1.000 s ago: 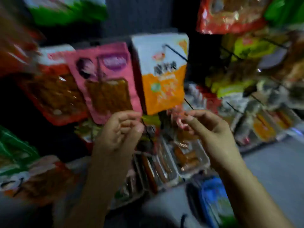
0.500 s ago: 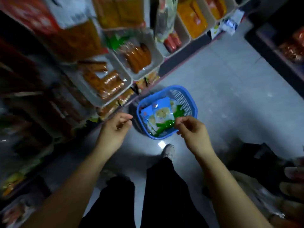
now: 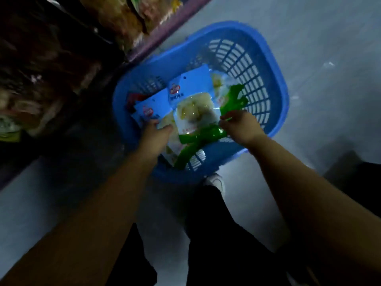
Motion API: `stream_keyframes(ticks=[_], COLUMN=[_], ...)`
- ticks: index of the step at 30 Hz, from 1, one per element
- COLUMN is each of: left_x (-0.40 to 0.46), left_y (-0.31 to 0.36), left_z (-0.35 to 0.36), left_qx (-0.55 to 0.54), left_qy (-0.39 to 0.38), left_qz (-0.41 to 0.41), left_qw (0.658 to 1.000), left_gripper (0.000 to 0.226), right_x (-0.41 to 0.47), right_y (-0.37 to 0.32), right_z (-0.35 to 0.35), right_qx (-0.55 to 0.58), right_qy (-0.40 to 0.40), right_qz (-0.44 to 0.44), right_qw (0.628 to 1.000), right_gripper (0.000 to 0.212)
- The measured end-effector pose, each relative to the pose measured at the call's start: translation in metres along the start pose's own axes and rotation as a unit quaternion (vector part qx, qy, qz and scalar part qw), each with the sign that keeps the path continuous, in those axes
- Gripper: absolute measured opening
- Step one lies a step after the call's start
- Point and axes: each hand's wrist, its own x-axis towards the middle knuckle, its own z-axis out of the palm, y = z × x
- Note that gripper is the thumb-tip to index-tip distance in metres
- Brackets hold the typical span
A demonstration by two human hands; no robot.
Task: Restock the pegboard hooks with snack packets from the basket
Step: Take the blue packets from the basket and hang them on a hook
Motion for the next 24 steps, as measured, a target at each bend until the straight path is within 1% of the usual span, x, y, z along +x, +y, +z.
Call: stream_keyframes(ticks=[1, 3, 4, 6, 8, 10, 12, 14, 16, 18, 19, 20, 21, 23, 24], left_x=[0.015, 0.039, 0.048, 0.061, 0.074, 0.089, 0.103, 0.108, 0.106, 0.098, 0.095, 0.093, 0.091, 0.09, 0.092], left_y=[-0.01, -0.026, -0.031, -0.034, -0.028, -0.018, -0.007, -0.001, -0.003, -0.008, -0.009, -0.009, -0.008, 0.0, 0.005], left_z=[0.007, 0.019, 0.023, 0.031, 0.036, 0.036, 0.034, 0.033, 0.031, 0.026, 0.025, 0.024, 0.024, 0.024, 0.023], left_qx=[-0.01, -0.008, -0.01, -0.035, -0.061, -0.077, -0.084, -0.055, 0.033, 0.133, 0.172, 0.191, 0.184, 0.101, 0.058], left_qy=[-0.001, 0.004, 0.003, -0.001, 0.032, 0.071, 0.075, 0.042, 0.015, 0.02, 0.028, 0.037, 0.041, 0.026, 0.024], left_qz=[-0.013, -0.043, -0.06, -0.065, -0.028, 0.043, 0.101, 0.116, 0.119, 0.163, 0.202, 0.238, 0.263, 0.265, 0.248], left_qw=[1.0, 0.999, 0.998, 0.997, 0.997, 0.994, 0.988, 0.991, 0.992, 0.977, 0.964, 0.952, 0.946, 0.959, 0.967], left_gripper=[0.018, 0.042, 0.047, 0.048, 0.059, 0.068, 0.059, 0.042, 0.025, 0.011, 0.01, 0.015, 0.019, 0.019, 0.018], right_x=[0.02, 0.056, 0.073, 0.1, 0.119, 0.129, 0.129, 0.12, 0.108, 0.095, 0.09, 0.087, 0.086, 0.086, 0.087], right_y=[0.008, 0.016, 0.018, 0.016, 0.013, 0.015, 0.021, 0.03, 0.041, 0.046, 0.045, 0.043, 0.04, 0.033, 0.03], right_z=[0.01, 0.024, 0.029, 0.04, 0.051, 0.057, 0.051, 0.039, 0.027, 0.024, 0.024, 0.025, 0.026, 0.028, 0.028], right_qx=[-0.021, -0.032, -0.021, 0.005, 0.029, 0.029, 0.026, 0.039, 0.051, 0.08, 0.103, 0.127, 0.155, 0.202, 0.226], right_qy=[0.01, 0.035, 0.047, 0.061, 0.068, 0.076, 0.088, 0.108, 0.124, 0.1, 0.083, 0.071, 0.064, 0.061, 0.057], right_qz=[0.004, 0.013, 0.017, 0.021, 0.02, 0.019, 0.032, 0.052, 0.058, 0.066, 0.062, 0.057, 0.052, 0.051, 0.051], right_qw=[1.0, 0.999, 0.999, 0.998, 0.997, 0.996, 0.995, 0.992, 0.989, 0.99, 0.989, 0.988, 0.984, 0.976, 0.971], right_gripper=[0.033, 0.046, 0.052, 0.061, 0.058, 0.05, 0.046, 0.035, 0.014, 0.011, 0.018, 0.031, 0.042, 0.055, 0.056])
